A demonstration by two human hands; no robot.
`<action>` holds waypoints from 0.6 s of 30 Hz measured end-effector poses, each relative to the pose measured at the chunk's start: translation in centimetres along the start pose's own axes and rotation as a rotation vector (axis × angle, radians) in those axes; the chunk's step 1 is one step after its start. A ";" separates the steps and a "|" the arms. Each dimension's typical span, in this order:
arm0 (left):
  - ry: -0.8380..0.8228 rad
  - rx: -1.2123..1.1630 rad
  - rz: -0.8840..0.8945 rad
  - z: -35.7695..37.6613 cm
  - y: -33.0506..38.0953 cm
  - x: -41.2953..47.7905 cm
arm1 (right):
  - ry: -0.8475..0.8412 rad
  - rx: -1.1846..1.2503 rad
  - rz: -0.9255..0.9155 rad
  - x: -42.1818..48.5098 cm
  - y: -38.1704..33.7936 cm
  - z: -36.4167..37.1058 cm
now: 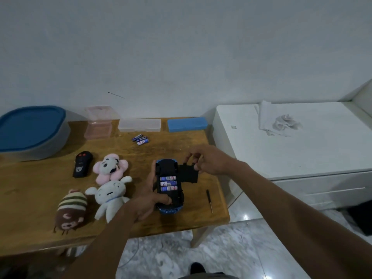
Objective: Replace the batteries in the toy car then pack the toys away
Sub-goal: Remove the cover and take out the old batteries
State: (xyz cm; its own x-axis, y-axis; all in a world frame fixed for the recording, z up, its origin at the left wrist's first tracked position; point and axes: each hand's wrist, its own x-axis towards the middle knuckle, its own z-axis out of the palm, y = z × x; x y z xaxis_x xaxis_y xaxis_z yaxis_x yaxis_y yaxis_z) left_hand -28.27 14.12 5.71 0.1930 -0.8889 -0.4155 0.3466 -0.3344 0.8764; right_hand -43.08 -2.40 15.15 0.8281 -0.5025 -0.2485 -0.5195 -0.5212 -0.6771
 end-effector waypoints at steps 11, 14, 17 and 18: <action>0.034 -0.044 -0.003 -0.2 -0.4 -0.8 | -0.183 -0.142 0.133 -1.6 6.1 5.0; 0.040 -0.047 -0.013 0.2 -0.8 -1.1 | -0.201 -0.161 0.121 -1.3 6.9 6.2; 0.043 -0.052 -0.014 0.4 -1.0 -1.4 | -0.216 -0.216 0.141 -1.0 7.7 7.0; 0.044 -0.054 -0.015 0.5 -1.1 -1.5 | -0.223 -0.223 0.143 -1.0 7.8 7.1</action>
State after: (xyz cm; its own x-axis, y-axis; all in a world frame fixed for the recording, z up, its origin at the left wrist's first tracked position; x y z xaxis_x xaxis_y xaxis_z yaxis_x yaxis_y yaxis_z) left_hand -29.39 15.65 5.45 0.2270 -0.8691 -0.4394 0.3983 -0.3289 0.8563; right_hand -46.45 -1.13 5.20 0.7566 -0.4307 -0.4920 -0.6463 -0.6068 -0.4627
